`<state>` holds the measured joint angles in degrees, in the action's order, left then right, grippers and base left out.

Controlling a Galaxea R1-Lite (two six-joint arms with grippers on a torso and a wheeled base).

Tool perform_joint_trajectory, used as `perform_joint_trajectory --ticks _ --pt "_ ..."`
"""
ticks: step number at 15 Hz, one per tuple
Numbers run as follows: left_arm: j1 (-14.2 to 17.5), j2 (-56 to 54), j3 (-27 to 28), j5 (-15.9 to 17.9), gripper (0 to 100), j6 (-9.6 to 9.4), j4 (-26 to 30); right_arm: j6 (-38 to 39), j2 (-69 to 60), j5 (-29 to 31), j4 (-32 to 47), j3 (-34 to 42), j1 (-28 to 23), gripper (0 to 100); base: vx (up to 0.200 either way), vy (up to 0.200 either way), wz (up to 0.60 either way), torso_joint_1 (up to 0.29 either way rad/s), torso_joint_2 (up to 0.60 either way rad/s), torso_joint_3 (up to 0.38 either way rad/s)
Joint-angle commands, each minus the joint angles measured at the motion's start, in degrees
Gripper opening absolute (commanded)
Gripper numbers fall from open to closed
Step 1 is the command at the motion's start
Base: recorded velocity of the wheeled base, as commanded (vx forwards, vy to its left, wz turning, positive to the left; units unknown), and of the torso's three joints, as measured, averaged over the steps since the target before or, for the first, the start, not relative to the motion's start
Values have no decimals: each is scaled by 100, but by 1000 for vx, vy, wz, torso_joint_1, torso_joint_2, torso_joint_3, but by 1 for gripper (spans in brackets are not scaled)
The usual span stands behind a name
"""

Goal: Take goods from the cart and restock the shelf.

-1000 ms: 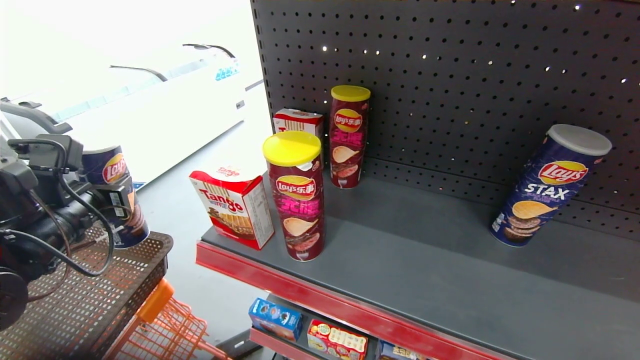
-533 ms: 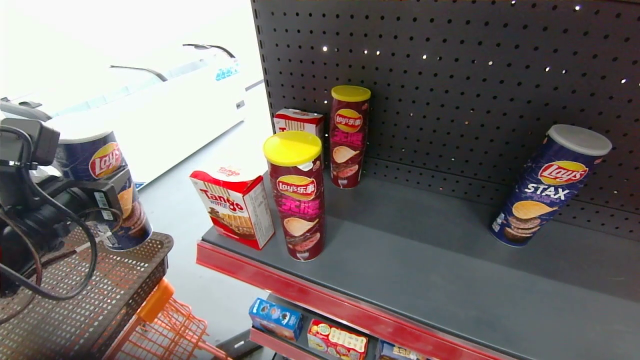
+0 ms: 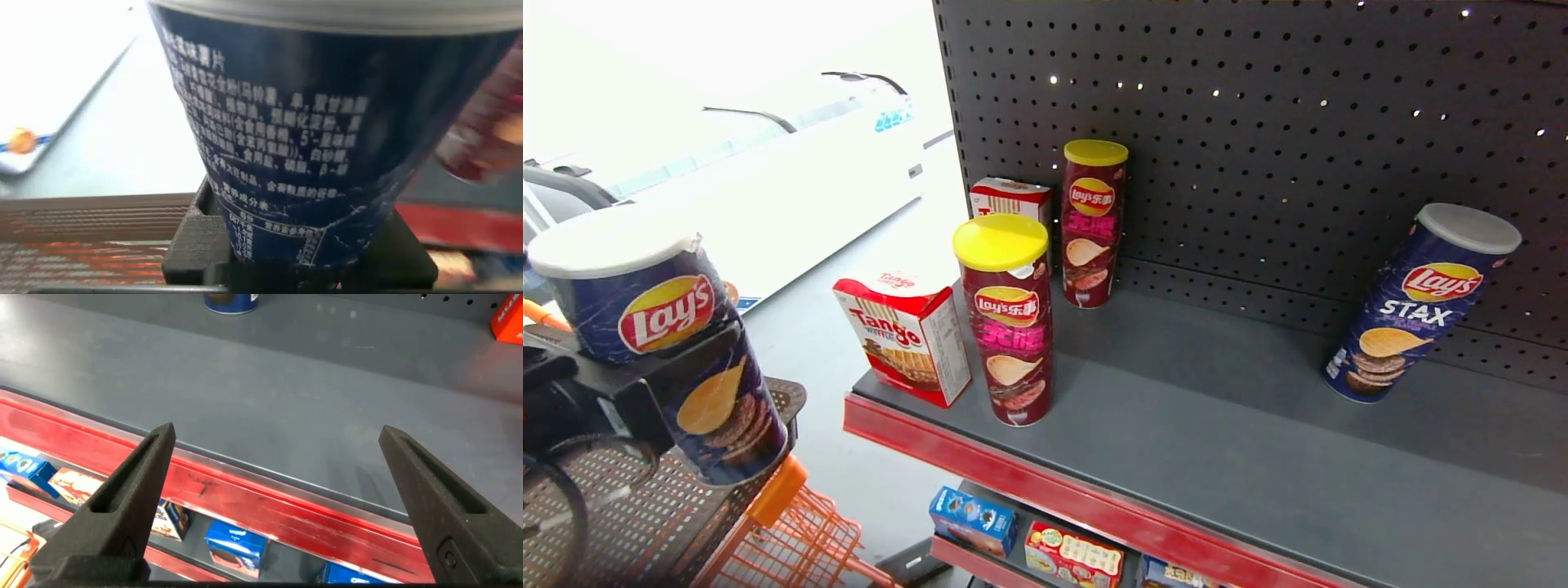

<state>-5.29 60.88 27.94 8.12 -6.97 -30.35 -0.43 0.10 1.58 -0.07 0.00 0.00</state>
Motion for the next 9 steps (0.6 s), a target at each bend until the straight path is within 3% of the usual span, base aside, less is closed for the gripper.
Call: perform_joint_trajectory --ticks 1,6,7,9 --pt "-113 -841 273 225 0 12 750 -1 -1 0 7 0 0 100 0 0 0 0 0 0" --pt "-403 -1192 229 383 0 144 1023 -1 -1 0 7 0 0 100 0 0 0 0 0 0" --pt "-851 -1166 352 392 0 152 996 -1 -1 0 -1 0 0 100 0 0 0 0 0 0" --pt "-1071 -982 405 410 0 152 961 -1 8 0 -1 0 0 100 0 0 0 0 0 0"
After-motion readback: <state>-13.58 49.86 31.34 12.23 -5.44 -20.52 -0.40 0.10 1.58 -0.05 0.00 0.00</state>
